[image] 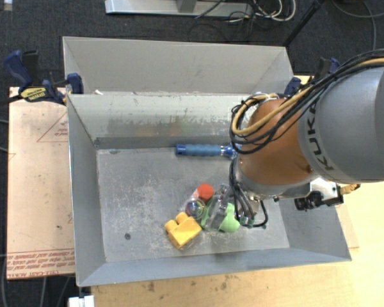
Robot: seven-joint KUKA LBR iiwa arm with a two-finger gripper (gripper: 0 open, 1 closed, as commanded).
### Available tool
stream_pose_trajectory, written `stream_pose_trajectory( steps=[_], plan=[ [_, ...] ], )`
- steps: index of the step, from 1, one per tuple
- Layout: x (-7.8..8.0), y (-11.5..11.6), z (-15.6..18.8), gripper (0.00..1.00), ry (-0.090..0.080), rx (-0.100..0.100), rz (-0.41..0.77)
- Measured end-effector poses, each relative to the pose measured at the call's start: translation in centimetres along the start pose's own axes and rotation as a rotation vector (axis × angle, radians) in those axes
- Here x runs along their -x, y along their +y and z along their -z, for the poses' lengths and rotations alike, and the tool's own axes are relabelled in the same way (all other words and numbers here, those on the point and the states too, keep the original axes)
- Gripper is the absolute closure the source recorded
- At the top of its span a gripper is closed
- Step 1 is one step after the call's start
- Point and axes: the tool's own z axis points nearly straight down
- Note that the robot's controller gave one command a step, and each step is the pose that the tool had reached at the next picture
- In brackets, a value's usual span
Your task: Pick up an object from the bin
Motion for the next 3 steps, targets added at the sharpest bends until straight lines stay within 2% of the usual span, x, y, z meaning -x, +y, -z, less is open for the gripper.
stream_pose_trajectory(
  steps=[1, 2, 3],
  plan=[
    [-0.8, 0.7, -3.8, 1.0, 0.003, 0.001, -0.175],
    [-0.8, 0.8, -3.8, 0.0, 0.001, 0.002, -0.176],
    [-0.3, 4.7, -8.1, 0.0, -0.017, 0.01, -0.134]
  ],
)
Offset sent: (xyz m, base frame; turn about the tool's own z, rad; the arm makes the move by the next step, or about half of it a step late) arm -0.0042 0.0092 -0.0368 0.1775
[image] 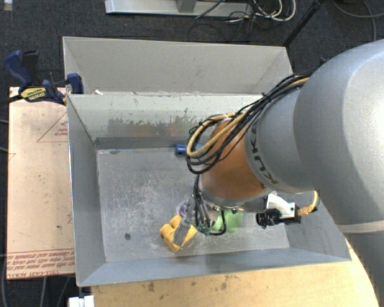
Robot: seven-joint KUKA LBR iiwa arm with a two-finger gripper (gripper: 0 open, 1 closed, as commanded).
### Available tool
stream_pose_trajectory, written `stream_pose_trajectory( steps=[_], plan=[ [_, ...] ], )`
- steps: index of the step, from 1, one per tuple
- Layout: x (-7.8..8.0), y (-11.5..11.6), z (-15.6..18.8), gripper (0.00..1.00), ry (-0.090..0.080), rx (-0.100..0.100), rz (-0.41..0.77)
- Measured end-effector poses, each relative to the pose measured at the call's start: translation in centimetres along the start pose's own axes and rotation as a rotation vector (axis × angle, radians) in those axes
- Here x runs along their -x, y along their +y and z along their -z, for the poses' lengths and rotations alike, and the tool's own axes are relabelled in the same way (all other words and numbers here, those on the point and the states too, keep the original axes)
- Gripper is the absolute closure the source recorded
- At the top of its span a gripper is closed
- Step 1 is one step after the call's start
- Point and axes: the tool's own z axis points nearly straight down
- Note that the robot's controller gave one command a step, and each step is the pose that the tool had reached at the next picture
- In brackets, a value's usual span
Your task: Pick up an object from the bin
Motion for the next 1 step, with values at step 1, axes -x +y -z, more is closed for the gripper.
stream_pose_trajectory(
  steps=[1],
  plan=[
    [-0.55, -3.73, 0.16, 0.0, 0.013, -0.007, -0.004]
  ],
)
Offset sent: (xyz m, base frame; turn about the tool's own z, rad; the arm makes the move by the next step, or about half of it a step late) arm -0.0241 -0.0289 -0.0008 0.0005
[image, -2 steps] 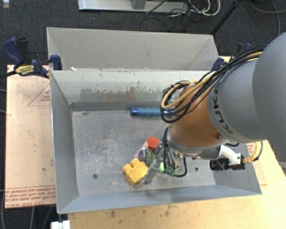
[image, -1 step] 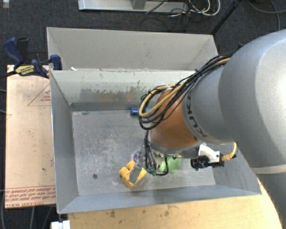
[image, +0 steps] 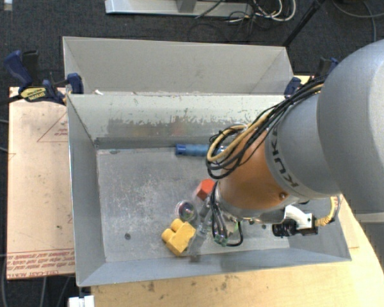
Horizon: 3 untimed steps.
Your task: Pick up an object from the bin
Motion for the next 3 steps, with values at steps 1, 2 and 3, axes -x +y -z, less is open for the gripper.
stream_pose_trajectory(
  steps=[1, 2, 3],
  plan=[
    [-4.2, 8.1, 1.5, 0.0, 0.003, 0.0, 0.232],
    [-1.3, 2.7, 1.8, 0.0, 0.004, -0.005, 0.318],
    [-1.4, 3.0, 1.9, 1.0, 0.004, -0.002, 0.321]
  ],
)
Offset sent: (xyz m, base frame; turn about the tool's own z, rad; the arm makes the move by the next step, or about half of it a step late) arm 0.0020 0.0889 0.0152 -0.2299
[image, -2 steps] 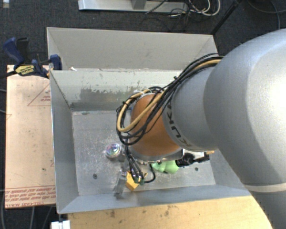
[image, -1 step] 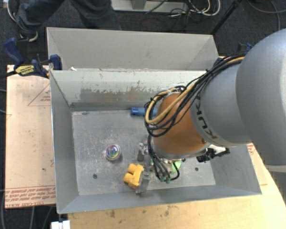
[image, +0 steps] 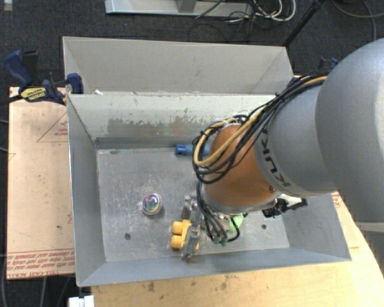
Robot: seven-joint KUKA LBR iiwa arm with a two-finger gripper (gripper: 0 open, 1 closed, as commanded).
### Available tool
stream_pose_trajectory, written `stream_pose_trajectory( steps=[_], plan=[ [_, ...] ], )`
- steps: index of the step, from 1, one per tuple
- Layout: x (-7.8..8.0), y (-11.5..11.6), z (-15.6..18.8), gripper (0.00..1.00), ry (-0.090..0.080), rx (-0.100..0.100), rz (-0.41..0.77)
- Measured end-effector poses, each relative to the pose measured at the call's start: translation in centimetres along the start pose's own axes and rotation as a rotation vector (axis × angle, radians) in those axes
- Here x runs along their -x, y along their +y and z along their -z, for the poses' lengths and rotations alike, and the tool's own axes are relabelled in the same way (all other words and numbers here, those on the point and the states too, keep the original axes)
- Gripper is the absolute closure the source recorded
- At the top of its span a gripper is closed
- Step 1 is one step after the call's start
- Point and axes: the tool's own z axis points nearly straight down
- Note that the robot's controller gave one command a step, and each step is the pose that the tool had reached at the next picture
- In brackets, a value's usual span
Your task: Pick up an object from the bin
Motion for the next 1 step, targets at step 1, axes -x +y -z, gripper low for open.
stream_pose_trajectory(
  steps=[1],
  plan=[
    [2.15, -0.21, 11.38, 1.0, -0.01, 0.003, 0.035]
  ],
)
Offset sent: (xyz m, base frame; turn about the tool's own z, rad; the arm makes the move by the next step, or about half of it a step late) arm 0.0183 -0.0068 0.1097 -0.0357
